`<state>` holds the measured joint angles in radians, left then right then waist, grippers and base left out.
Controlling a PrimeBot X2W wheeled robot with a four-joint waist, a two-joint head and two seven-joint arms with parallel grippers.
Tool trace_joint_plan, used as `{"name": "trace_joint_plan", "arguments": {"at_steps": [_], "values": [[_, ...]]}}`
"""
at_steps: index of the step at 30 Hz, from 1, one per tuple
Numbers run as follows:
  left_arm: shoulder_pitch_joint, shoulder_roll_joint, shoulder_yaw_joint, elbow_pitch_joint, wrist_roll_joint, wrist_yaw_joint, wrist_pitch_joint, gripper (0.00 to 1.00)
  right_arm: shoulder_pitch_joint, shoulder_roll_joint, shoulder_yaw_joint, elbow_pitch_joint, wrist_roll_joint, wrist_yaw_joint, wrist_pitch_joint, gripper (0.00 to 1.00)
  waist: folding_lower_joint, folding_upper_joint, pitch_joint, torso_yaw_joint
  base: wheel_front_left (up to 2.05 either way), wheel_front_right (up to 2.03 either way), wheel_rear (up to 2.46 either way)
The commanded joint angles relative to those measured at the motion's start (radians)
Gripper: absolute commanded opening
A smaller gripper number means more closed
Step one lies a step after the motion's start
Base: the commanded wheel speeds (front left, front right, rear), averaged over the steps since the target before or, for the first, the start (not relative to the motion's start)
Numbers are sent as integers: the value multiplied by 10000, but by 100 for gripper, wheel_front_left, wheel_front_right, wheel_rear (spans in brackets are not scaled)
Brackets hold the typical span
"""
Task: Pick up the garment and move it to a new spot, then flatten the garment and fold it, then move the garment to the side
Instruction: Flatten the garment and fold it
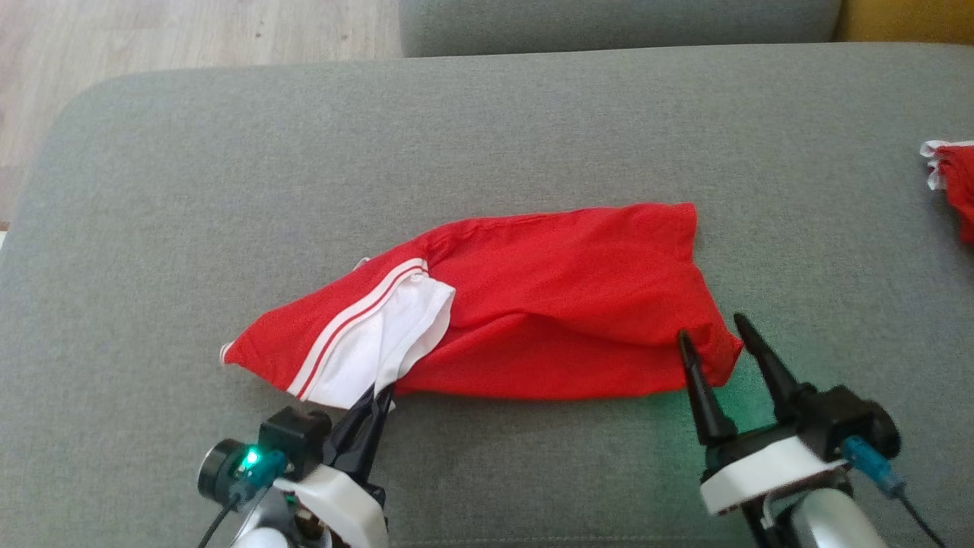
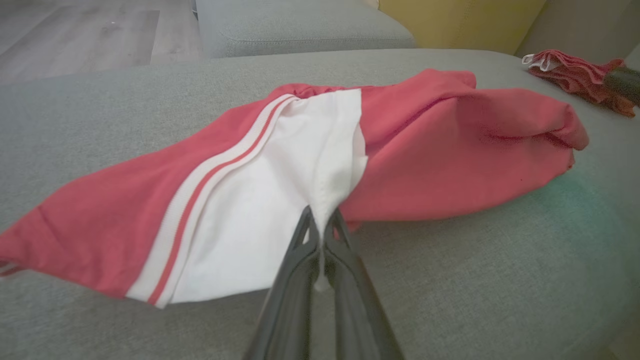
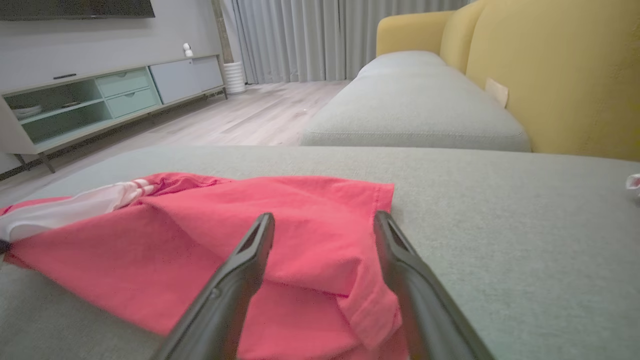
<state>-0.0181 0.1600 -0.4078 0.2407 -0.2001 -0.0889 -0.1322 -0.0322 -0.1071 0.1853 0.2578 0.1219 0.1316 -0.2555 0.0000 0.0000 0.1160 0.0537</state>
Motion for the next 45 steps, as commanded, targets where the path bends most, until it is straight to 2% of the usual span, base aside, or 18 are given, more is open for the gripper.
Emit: {"name": "trace_joint_plan", "arguments": {"at_steps": [1,3,6,12,17,21,26,27,29,30,31,39,45], "values": [[-110,128,327,-466,-146,-26,-25,0,-354,-178,419,-77,181,-9,-63,100,0,0,3,64,0,0,0],[-90,122,325,-518,-217,-42,-18,0,-393,-230,620,36,291,-9,-63,100,0,0,14,97,0,0,0],[-130,81,239,-606,-291,-70,2,0,-642,-510,1711,350,795,-9,-63,100,0,0,86,230,0,0,0],[-524,-55,13,-628,-459,-160,127,0,-1833,-1126,4803,1012,1794,-9,-63,100,0,0,277,453,0,0,0],[-986,-56,-163,-616,-612,-239,269,0,-3236,-1216,7515,1651,2531,-9,-63,100,0,0,372,539,0,0,0],[-1099,-42,-258,-647,-773,-275,354,0,-4005,-954,8517,2234,2682,-9,-63,100,0,0,401,517,0,0,0],[-1122,2,-388,-810,-945,-303,521,0,-4603,-294,8484,3308,2285,-9,-63,100,0,0,462,563,0,0,0],[-1124,10,-416,-864,-989,-309,563,0,-4664,-165,8467,3522,2239,-9,-63,95,0,0,478,578,0,0,0],[-1142,36,-460,-979,-1062,-319,639,0,-4807,48,8510,3936,2171,-9,-63,71,0,0,523,619,0,0,0],[-1159,54,-482,-1039,-1090,-323,672,0,-4894,133,8485,4111,2133,-9,-63,39,0,0,544,642,0,0,0],[-1174,72,-506,-1095,-1116,-327,703,0,-4960,205,8462,4282,2092,-9,-63,0,0,0,555,666,0,0,0],[-1211,489,-107,-1452,-1288,-176,659,0,-4965,382,8191,5105,1965,-9,-63,0,0,0,553,586,0,0,0],[-1085,641,558,-1839,-2218,-165,832,0,-4643,203,8374,5482,2097,-9,-63,0,0,0,453,380,0,0,0]]}}
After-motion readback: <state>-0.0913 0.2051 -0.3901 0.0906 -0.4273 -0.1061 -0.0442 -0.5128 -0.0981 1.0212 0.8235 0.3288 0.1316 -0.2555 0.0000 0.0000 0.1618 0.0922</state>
